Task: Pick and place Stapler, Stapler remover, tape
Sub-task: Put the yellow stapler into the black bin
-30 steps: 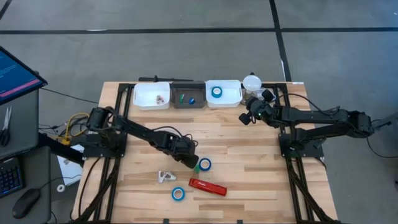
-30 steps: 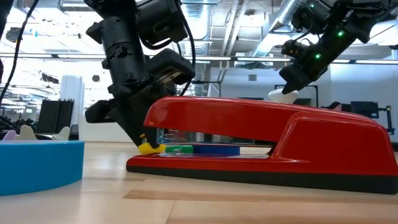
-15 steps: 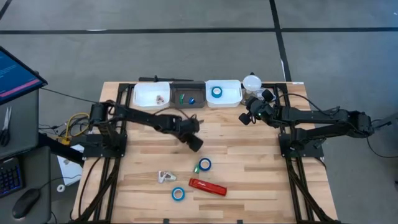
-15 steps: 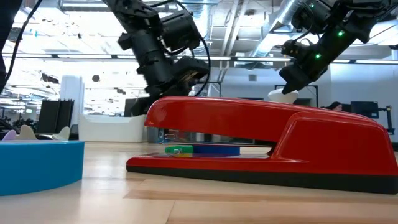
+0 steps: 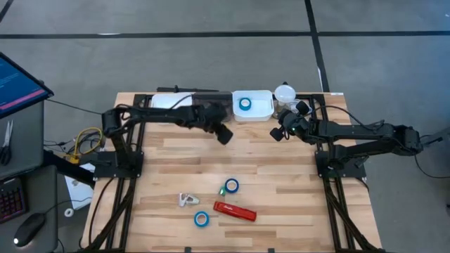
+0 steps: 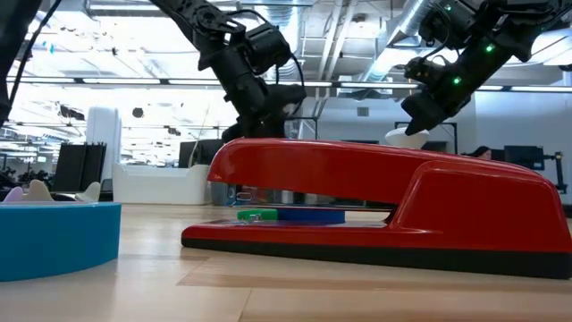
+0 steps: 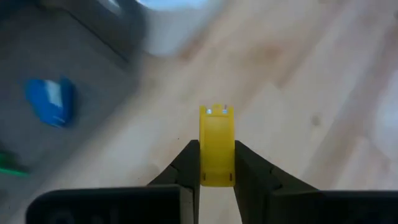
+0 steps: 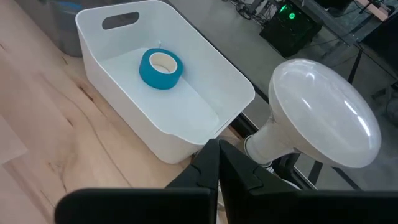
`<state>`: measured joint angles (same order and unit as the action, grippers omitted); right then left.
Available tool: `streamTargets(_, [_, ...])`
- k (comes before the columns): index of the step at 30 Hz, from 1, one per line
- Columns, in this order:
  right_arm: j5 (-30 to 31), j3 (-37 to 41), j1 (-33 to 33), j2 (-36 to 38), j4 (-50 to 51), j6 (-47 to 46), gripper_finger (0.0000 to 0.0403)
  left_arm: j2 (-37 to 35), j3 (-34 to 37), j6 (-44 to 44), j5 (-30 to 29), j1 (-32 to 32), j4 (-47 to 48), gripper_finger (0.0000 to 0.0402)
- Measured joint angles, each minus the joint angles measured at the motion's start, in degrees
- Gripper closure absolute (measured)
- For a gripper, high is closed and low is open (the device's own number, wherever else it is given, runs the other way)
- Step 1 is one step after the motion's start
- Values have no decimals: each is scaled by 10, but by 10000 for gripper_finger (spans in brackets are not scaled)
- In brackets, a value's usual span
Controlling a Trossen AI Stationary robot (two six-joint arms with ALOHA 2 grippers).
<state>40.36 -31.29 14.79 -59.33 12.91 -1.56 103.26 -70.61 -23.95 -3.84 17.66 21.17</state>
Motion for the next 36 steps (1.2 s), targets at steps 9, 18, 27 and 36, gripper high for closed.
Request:
streamTargets(9, [0, 0, 0, 0, 0, 0, 403, 0, -7, 31, -59, 82, -5, 349])
streamTargets(18, [0, 0, 0, 0, 0, 0, 403, 0, -7, 25, -59, 133, -6, 350])
streamTargets(27, [0, 0, 0, 0, 0, 0, 403, 0, 48, 1, -57, 143, -5, 350])
streamTargets(36, [0, 0, 0, 0, 0, 0, 403, -1, 83, -16, -58, 143, -12, 345])
